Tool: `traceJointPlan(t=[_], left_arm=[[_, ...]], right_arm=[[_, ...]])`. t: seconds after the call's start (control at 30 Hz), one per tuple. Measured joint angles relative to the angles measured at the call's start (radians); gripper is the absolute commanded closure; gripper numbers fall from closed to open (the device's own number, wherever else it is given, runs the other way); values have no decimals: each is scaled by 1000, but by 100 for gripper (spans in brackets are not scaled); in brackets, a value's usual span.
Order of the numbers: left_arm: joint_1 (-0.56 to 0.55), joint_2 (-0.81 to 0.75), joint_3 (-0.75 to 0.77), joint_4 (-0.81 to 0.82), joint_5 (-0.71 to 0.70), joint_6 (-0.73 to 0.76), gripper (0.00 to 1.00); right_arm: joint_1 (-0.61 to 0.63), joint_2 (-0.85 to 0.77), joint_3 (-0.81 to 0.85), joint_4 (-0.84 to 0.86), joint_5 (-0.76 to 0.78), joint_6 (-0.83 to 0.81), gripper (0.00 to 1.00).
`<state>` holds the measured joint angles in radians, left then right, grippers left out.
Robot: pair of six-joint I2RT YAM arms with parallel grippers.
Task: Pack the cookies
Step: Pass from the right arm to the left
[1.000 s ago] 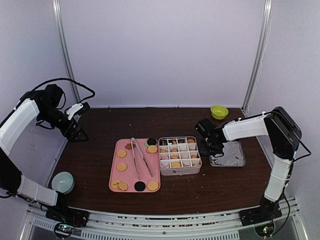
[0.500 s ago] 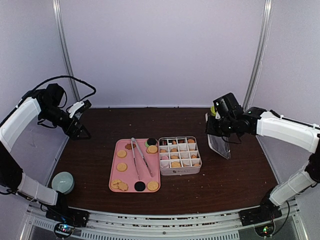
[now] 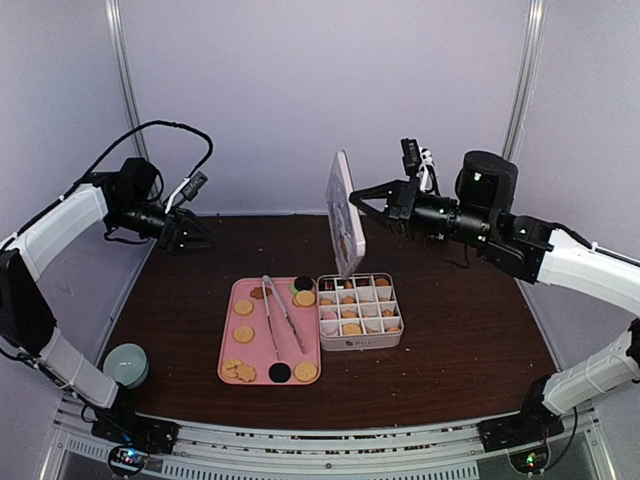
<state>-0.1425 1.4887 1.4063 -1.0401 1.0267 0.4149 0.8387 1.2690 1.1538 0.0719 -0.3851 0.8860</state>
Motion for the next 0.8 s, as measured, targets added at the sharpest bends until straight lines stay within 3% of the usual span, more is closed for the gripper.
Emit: traceJointPlan(t=[0.2,0.37,0.57,0.8], left_arm=[[-124,28,30,159,139,-174,2],[-134,21,19,399,235,-422,2],[-152,-67,-100,809,289,-811,2],[-163,-79,-109,941,298,-942,2]], right_arm=[[30,87,-18,492,-143,230,100],[37,182,-18,774,-180,385,100],[49,279,-13,995,-184,510,100],[81,330,7,1102,-185,574,100]])
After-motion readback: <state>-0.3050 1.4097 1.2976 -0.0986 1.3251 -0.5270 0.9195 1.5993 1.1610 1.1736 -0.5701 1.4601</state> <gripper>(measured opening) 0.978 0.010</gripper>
